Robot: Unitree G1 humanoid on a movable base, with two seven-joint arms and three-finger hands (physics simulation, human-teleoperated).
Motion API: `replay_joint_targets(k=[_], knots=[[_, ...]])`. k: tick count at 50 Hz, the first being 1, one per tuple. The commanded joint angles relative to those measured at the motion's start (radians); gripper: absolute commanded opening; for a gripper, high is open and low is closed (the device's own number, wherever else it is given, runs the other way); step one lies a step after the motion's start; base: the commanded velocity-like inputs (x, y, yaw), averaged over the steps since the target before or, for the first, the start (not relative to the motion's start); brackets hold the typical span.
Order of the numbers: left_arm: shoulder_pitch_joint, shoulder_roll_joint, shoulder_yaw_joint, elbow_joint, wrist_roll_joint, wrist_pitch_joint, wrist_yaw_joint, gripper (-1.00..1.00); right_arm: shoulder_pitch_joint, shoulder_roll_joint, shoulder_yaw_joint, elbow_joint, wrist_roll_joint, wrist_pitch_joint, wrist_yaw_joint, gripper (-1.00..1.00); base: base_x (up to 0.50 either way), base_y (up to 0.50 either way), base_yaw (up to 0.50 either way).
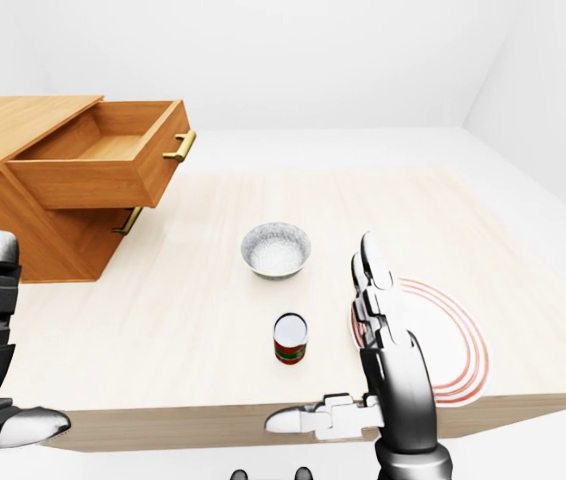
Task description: Put the ketchup in the top drawer of the cabinet.
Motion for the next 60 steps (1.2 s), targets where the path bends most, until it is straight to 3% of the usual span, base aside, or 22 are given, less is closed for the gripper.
replay_joint_targets(k=[1,12,19,32,38,60], knots=[[-0.006,-0.011,-0.001,-0.005,0.006,0.0,-0.006,1.0,0.011,-0.01,0.01,-0.004,0.003,0.0,0.01,0.98,0.5,0.0,0.0],[0.0,-0.006,0.0,-0.005,-0.006,0.0,-0.01,1.0,0.014,-0.014,0.01,-0.002,0.001,0.0,0.011,0.98,0.5,0.0,0.0],[0.024,0.029,-0.007,-0.005,-0.036,0.0,0.008,1.0,0.013,-0.014,0.012,0.003,-0.003,0.0,0.013,0.98,0.5,0.0,0.0],[0.001,0.01,0.002,-0.005,-0.026,0.0,0.003,1.0,0.014,-0.009,0.008,0.004,0.003,0.0,0.011,0.98,0.5,0.0,0.0],[0.004,0.013,0.005,-0.005,-0.03,0.0,0.003,1.0,0.011,-0.01,0.012,0.007,-0.035,0.0,0.004,0.98,0.0,0.0,0.0],[0.001,0.009,0.005,-0.005,-0.027,0.0,0.003,1.0,0.01,-0.013,0.015,0.013,-0.034,0.0,-0.002,0.98,0.09,0.5,0.0]])
